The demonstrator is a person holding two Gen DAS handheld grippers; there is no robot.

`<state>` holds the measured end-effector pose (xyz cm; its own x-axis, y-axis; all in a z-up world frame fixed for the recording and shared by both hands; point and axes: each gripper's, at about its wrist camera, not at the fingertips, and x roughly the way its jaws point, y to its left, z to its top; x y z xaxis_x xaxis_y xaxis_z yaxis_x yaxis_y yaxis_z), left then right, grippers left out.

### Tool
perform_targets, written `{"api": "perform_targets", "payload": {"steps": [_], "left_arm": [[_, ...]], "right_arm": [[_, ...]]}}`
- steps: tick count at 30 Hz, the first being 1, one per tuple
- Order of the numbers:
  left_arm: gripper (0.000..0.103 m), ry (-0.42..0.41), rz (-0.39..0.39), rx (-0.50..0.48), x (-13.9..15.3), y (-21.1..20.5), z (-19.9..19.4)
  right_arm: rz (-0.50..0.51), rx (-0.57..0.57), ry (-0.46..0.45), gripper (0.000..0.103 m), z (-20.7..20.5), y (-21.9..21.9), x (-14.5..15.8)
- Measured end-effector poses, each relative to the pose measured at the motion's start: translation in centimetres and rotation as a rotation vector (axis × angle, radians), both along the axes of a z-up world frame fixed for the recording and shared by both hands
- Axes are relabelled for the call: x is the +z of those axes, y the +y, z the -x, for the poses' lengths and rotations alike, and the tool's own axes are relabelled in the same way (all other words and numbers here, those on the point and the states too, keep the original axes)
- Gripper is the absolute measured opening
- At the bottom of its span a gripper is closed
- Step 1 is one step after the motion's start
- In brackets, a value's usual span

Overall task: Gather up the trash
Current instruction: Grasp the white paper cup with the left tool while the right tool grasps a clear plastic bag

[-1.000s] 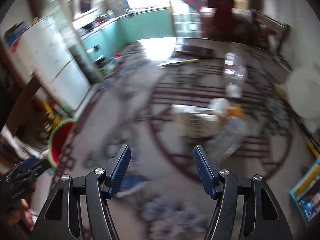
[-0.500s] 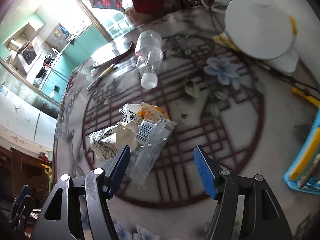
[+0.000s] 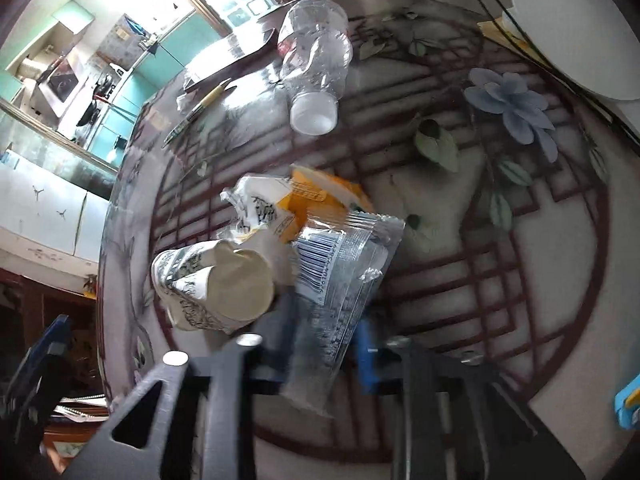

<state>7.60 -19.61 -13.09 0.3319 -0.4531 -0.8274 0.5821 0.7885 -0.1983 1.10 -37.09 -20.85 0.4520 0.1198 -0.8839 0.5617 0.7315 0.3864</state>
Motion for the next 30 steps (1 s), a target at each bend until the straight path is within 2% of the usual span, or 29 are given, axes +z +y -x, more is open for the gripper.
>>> {"api": "perform_targets", "payload": {"steps": [3,10,13,15,17,19,20,21,22,26,30], "left_arm": [[0.082,0.030,0.000,-0.016,-1.0,-1.9,-0.7],[0.082,0.128,-0.035,-0.009,-4.6,-5.2,-2.4],[0.082,0.113,-0.047,0.000,-4.9,-5.6,-2.8],[0.077,0.087,-0.078,0.005,-5.2,-5.7,-2.9],[0.075,0.058,-0.075,-0.012,-5.3,-5.7,-2.9],[0.066,0.019,-0.077,-0.044,-4.9,-5.8,-2.5],[0.044,-0.010,-0.079,-0.058,-4.4,-5.9,-2.2],[0.013,-0.033,-0.093,-0.071,-4.0,-6.0,-2.0],[0.003,-0.030,-0.112,-0.085,-3.9,-6.1,-2.0],[0.000,0.055,-0.095,-0.042,-4.8,-4.7,-3.1],[0.002,0.090,-0.035,0.020,-4.3,-2.1,-3.2]], "right_arm": [[0.053,-0.050,-0.031,0.004,1.7,-1.2,1.1],[0.061,-0.084,-0.053,0.004,3.4,-2.6,2.4],[0.055,-0.089,-0.048,0.004,3.6,-2.9,2.4],[0.050,-0.092,-0.044,0.004,3.5,-3.0,2.4],[0.051,-0.091,-0.046,0.004,3.8,-3.0,2.3],[0.059,-0.087,-0.049,0.004,3.8,-3.0,2.5],[0.061,-0.086,-0.051,0.004,4.0,-3.0,2.6],[0.064,-0.083,-0.053,0.004,4.0,-2.9,2.8],[0.066,-0.077,-0.057,0.004,3.9,-2.7,3.0],[0.066,-0.060,-0.078,0.004,3.6,-2.0,3.6],[0.066,-0.058,-0.088,0.004,3.8,-1.7,4.1]]}}
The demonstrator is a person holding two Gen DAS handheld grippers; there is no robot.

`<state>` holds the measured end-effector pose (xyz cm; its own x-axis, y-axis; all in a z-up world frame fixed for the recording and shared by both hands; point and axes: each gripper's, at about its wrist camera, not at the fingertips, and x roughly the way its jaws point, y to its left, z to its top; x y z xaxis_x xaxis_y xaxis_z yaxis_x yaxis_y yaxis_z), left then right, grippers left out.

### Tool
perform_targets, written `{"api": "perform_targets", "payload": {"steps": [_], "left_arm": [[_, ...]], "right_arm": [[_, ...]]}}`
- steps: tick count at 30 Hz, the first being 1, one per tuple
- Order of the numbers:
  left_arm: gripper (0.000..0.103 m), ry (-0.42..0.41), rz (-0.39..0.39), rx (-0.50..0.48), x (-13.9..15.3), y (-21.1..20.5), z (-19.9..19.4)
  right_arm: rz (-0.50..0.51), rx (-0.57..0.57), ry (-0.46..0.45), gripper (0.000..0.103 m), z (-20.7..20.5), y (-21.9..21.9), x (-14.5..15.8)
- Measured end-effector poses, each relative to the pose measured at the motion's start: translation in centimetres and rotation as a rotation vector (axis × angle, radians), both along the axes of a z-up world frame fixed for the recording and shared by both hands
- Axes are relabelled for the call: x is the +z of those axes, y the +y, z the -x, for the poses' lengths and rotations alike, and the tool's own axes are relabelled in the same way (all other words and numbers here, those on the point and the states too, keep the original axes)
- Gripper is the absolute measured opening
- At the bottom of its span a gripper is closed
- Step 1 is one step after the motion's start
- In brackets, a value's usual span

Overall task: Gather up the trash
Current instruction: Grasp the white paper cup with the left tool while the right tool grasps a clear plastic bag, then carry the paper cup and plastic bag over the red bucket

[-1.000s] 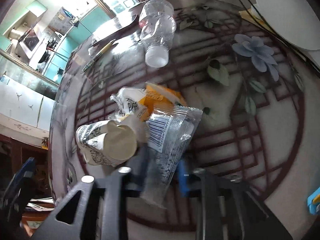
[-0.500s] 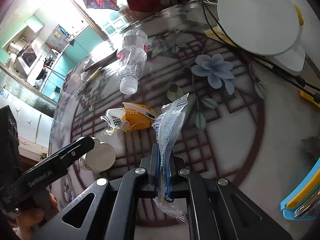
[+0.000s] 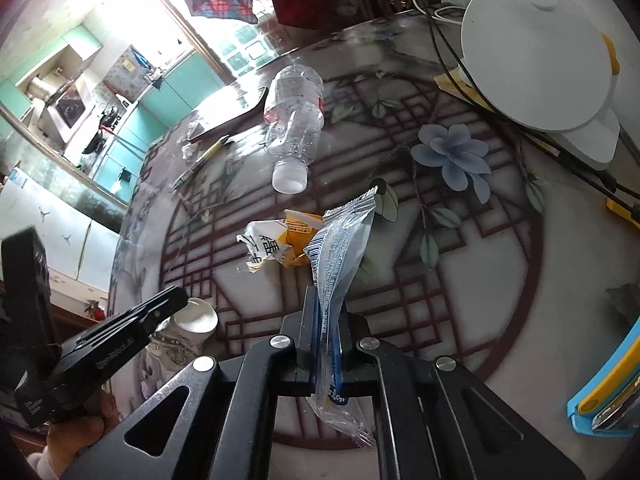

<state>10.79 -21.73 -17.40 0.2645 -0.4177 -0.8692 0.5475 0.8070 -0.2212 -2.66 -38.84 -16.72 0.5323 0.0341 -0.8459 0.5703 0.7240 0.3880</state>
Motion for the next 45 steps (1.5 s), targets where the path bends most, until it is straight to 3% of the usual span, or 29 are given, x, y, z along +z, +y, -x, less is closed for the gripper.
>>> {"api": "perform_targets", "payload": {"steps": [1,2,3,4,5,6,10,17,18,19,23,30,45], "left_arm": [[0.005,-0.009,0.006,0.016,0.3,0.8,0.0],[0.017,-0.021,0.005,0.030,0.6,1.4,0.1],[0.041,-0.035,0.001,0.047,1.0,2.1,0.1],[0.056,-0.052,0.004,0.065,1.3,2.9,0.1],[0.077,-0.069,0.006,0.080,1.7,3.6,0.1],[0.079,-0.084,0.010,0.091,1.9,4.2,0.1],[0.079,-0.023,-0.005,0.008,1.0,3.9,-0.6],[0.079,-0.040,-0.150,-0.170,-2.4,0.7,0.1],[0.068,-0.035,-0.161,-0.177,-2.9,0.5,0.1],[0.057,-0.027,-0.164,-0.175,-3.2,0.4,0.1],[0.043,0.011,-0.105,-0.136,-2.9,1.1,-0.1],[0.042,-0.025,-0.071,-0.086,-0.7,3.1,0.3],[0.043,-0.031,0.014,0.085,2.7,11.1,3.1]], "right_arm": [[0.000,0.000,0.000,0.004,0.2,0.0,0.1],[-0.001,-0.001,0.000,0.004,0.2,-0.1,0.1],[-0.003,-0.002,0.001,0.004,0.3,-0.1,0.1],[-0.007,-0.002,0.003,0.004,0.2,-0.1,0.0],[-0.012,-0.001,0.004,0.004,0.1,-0.1,0.0],[-0.016,0.002,0.004,0.004,0.0,0.0,-0.1],[-0.031,0.017,0.002,0.004,-0.4,0.5,-0.2],[-0.038,0.036,-0.002,0.004,-0.4,1.3,0.2],[-0.038,0.034,-0.002,0.004,-0.3,1.3,0.2],[-0.038,0.029,-0.002,0.004,-0.1,1.3,0.3],[-0.039,0.010,-0.003,0.004,0.5,1.0,0.6],[-0.035,0.001,-0.005,0.004,0.7,1.1,0.9],[0.077,0.122,-0.011,0.004,-1.6,6.3,4.0]]}}
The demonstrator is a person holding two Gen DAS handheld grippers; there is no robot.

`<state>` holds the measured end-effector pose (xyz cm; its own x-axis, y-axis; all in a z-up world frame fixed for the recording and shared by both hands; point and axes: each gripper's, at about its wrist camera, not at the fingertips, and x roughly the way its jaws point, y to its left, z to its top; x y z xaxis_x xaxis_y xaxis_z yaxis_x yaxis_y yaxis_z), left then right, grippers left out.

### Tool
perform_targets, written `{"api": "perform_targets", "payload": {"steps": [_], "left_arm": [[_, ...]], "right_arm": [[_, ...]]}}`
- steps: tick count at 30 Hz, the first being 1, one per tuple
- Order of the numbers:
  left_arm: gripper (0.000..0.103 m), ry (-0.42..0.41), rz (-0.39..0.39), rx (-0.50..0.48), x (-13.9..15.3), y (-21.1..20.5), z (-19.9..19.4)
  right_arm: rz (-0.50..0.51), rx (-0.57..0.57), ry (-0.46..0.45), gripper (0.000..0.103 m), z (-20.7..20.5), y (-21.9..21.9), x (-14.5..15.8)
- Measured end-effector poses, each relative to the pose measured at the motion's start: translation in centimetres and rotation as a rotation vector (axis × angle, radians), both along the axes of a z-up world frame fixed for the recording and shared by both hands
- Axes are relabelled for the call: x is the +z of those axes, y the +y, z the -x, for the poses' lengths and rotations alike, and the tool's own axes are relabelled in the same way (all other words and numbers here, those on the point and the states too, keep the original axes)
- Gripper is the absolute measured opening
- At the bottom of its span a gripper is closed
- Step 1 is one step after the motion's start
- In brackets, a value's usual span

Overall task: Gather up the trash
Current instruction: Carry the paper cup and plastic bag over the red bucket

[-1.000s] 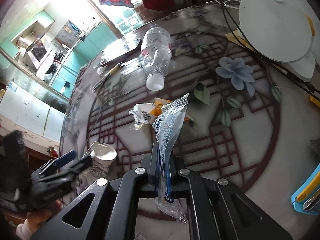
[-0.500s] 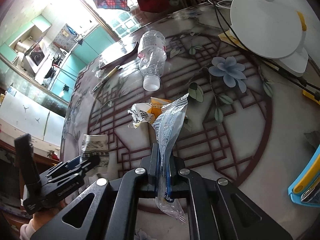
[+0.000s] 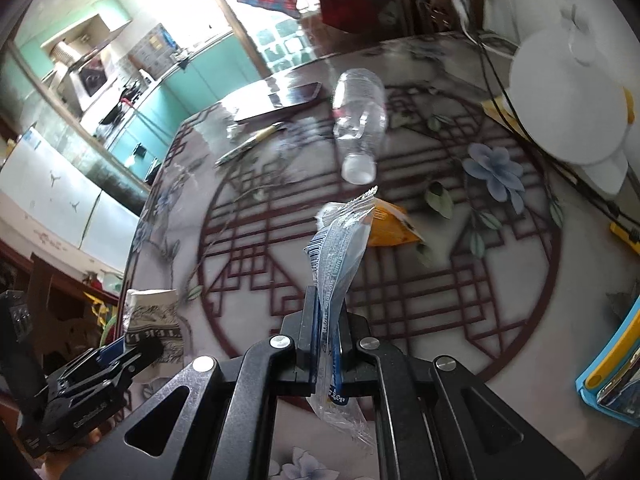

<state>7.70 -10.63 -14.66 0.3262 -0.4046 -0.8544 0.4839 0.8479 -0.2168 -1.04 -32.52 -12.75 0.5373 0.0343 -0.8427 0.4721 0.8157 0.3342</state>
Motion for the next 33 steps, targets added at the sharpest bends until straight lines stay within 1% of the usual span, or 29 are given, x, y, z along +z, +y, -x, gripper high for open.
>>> {"api": "perform_targets", "payload": {"steps": [5,14,29,33], "left_arm": [[0.043,-0.001,0.002,0.056,0.1,3.2,-0.1],[0.043,0.001,0.003,0.104,-0.7,8.0,-0.3],[0.043,0.007,0.010,0.087,-1.1,14.6,-2.6],[0.043,0.011,0.017,0.100,-1.4,16.5,-3.6]], "right_arm": [[0.017,0.035,-0.002,0.004,-0.7,2.2,0.6],[0.046,0.101,0.015,0.004,-2.0,7.8,1.2],[0.072,0.156,0.012,0.004,-4.3,17.5,2.5],[0.074,0.175,0.013,0.004,-5.2,19.6,2.7]]}}
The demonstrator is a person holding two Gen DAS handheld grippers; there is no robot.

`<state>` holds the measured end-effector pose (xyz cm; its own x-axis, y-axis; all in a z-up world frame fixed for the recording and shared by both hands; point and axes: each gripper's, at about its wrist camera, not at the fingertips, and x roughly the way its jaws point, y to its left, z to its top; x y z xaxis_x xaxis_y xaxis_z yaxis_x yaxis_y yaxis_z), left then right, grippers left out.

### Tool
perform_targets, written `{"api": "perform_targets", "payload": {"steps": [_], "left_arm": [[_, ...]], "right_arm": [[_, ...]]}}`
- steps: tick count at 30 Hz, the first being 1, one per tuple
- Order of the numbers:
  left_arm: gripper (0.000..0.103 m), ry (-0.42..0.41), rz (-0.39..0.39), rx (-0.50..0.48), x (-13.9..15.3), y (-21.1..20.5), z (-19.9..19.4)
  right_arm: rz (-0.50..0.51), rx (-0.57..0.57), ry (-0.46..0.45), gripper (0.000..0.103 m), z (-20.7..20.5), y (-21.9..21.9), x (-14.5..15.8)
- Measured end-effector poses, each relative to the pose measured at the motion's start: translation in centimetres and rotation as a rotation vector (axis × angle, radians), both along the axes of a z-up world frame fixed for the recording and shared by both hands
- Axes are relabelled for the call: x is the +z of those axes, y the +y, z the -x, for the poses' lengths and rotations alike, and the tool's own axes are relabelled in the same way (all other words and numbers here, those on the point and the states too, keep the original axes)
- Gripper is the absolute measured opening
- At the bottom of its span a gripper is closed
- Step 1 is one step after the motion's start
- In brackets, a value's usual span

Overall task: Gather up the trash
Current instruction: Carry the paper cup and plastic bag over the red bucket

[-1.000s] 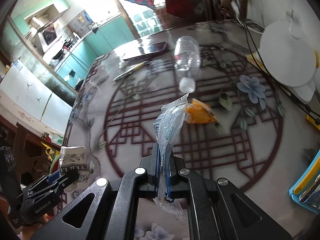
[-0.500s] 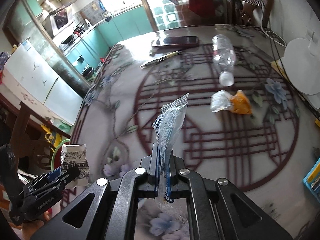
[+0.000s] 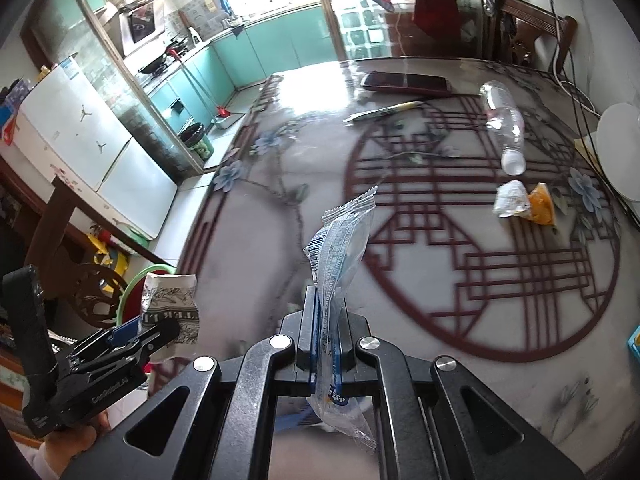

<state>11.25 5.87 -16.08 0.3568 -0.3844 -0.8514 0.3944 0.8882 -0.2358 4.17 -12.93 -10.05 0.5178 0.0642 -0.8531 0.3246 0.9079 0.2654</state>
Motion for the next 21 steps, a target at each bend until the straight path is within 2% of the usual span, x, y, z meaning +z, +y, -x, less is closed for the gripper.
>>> {"api": "perform_targets", "payload": {"steps": [4,11,18,21], "left_arm": [[0.043,0.001,-0.003,0.029,-0.3,2.5,-1.0],[0.043,0.016,-0.043,0.146,-1.6,8.8,-3.0],[0.044,0.049,-0.081,0.290,-3.3,15.5,-4.6],[0.044,0.059,-0.086,0.346,-3.8,17.8,-5.0]], "right_arm": [[-0.005,0.038,-0.003,0.004,-1.2,2.8,0.1],[-0.088,0.139,-0.043,0.004,-3.5,7.7,0.1],[-0.148,0.317,-0.046,0.004,-7.0,14.1,-0.6],[-0.133,0.407,-0.040,0.004,-9.0,17.2,-1.2]]}}
